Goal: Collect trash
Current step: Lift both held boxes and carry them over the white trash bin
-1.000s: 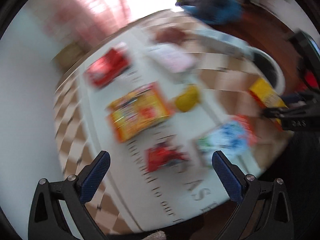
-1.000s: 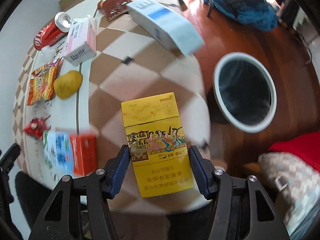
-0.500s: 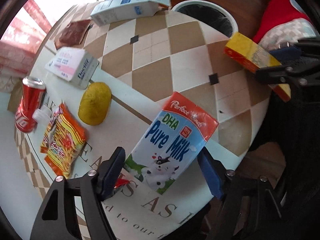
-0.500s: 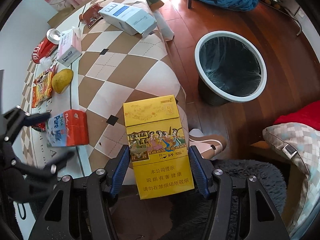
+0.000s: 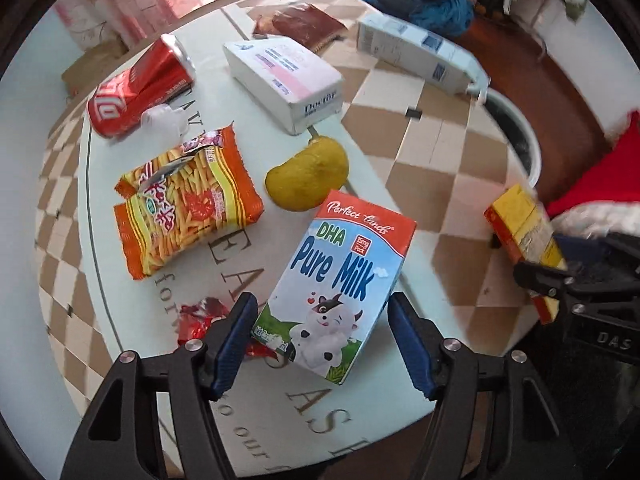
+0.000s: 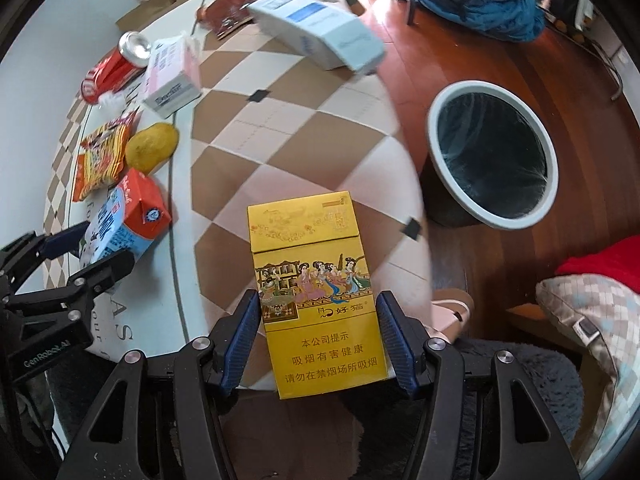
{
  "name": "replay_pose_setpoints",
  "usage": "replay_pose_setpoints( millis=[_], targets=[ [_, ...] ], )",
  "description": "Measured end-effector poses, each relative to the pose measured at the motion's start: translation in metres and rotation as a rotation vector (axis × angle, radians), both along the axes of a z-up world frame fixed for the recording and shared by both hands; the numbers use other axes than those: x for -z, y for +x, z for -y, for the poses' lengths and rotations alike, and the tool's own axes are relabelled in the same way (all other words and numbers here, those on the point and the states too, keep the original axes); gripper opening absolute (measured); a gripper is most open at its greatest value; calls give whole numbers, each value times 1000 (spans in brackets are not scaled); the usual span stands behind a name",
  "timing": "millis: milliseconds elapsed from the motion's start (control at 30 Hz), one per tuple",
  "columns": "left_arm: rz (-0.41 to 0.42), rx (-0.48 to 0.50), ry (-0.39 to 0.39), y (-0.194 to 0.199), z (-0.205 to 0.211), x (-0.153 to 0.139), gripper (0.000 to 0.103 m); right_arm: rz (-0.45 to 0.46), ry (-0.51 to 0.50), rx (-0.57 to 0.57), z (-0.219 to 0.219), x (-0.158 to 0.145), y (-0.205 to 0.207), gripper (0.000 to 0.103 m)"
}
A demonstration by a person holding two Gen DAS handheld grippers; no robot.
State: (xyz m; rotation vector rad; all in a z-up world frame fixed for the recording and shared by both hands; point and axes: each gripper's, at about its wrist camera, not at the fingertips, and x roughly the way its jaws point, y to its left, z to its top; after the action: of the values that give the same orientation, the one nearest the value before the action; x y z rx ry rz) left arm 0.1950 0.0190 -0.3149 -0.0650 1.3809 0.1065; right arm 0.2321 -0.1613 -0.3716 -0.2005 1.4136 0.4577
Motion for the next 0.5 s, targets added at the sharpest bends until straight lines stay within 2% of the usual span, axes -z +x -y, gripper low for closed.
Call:
replay_pose_setpoints(
  millis=[67,200,400,500],
  targets=[
    [-16,38,49,6,8,9,65,-14,-7,1,-4,4,0,62],
    [-13,56,77,13,13,21,65,-26,-4,19,-5,7,1,65],
    [28,16,54,18,13,28,59,24,-41,4,-7,7,-4,61],
    [50,-16,83,2,11,18,57,44,-46,-3,-7,6,-7,60]
  ],
)
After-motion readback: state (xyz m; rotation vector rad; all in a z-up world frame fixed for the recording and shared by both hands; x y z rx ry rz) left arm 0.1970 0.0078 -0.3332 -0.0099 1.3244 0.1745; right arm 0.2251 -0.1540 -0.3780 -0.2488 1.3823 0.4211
